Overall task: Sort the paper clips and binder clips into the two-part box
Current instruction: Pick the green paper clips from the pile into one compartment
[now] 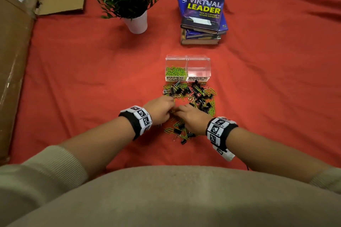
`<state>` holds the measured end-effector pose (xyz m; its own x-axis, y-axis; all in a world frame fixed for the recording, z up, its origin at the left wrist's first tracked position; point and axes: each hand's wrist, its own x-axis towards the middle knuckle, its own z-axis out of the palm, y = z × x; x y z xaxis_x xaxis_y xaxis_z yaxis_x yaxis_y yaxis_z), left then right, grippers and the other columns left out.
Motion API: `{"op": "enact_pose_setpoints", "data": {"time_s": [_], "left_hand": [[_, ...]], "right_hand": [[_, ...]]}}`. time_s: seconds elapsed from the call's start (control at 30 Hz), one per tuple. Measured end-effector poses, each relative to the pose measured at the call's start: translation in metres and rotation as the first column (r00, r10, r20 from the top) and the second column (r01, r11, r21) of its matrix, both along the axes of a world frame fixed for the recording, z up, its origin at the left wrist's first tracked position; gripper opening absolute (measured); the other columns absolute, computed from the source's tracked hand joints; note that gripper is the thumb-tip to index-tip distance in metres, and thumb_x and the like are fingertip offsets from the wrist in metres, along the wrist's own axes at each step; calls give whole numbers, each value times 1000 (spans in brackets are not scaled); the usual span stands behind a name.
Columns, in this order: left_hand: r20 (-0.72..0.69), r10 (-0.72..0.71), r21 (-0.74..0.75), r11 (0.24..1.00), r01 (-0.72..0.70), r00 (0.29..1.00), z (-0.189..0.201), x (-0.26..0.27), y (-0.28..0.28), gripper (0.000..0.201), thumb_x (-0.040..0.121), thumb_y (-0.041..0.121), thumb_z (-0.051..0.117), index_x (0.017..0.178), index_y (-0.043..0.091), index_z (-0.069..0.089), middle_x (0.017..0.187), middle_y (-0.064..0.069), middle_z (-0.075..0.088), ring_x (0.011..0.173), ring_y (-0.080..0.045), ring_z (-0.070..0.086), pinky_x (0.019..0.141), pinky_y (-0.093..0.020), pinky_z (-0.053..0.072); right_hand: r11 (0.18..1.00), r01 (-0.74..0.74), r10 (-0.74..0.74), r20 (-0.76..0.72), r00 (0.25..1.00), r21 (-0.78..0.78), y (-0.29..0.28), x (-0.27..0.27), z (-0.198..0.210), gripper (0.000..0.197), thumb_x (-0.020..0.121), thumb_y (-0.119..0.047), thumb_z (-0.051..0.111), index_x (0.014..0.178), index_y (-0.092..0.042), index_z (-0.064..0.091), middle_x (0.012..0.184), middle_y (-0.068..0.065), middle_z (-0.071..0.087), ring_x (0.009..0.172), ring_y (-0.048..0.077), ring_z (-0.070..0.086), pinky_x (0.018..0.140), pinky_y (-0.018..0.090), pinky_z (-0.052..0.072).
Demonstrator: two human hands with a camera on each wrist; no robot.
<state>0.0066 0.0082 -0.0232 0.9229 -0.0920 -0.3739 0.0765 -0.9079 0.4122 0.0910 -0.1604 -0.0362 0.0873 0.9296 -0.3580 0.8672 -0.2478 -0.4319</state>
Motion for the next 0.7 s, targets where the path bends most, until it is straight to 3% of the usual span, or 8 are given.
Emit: {"op": "enact_pose_setpoints", "data": {"time_s": [0.1, 0.2, 0.5, 0.6, 0.7], "left_hand": [[-15, -29, 47, 998, 30, 999, -8, -13, -6, 41, 81, 16, 61, 121, 11, 55, 120, -5, 51, 114, -22, 47, 98, -33, 40], [-23, 3, 81, 997, -1, 1000, -12, -16, -11, 47, 83, 16, 63, 128, 12, 50, 123, -5, 48, 117, -23, 44, 99, -33, 38], [-63, 98, 103, 990, -92, 993, -9, -16, -16, 22, 89, 12, 54, 109, 3, 60, 109, -11, 54, 105, -31, 55, 87, -42, 47], [-62, 109, 126, 987, -100, 992, -10, -16, -16, 18, 90, 14, 54, 103, 3, 59, 107, -12, 55, 103, -32, 56, 84, -41, 46], [-41, 110, 153, 983, -103, 993, -12, -17, -17, 16, 91, 14, 52, 102, 4, 58, 106, -12, 54, 104, -31, 55, 83, -43, 48]], "right_hand": [[1000, 15, -15, 8, 1000, 24, -6, 2, -4, 54, 80, -2, 51, 134, -2, 46, 123, 13, 50, 108, 30, 44, 98, 38, 40], [997, 70, -70, 6, 998, 18, -8, 0, -4, 50, 86, -7, 53, 135, -3, 45, 122, 14, 48, 112, 29, 43, 100, 36, 36], [985, 170, -168, 81, 983, -18, -4, -12, -9, 29, 96, -14, 44, 119, 1, 54, 115, 16, 51, 111, 31, 45, 96, 35, 38], [983, 183, -181, 128, 975, -7, -3, -14, -7, 25, 93, -12, 48, 110, 5, 56, 109, 19, 53, 106, 34, 48, 94, 39, 40], [983, 184, -183, 202, 962, 15, 0, -17, -9, 17, 81, -7, 62, 92, 6, 59, 93, 21, 58, 91, 37, 55, 81, 43, 50]]}}
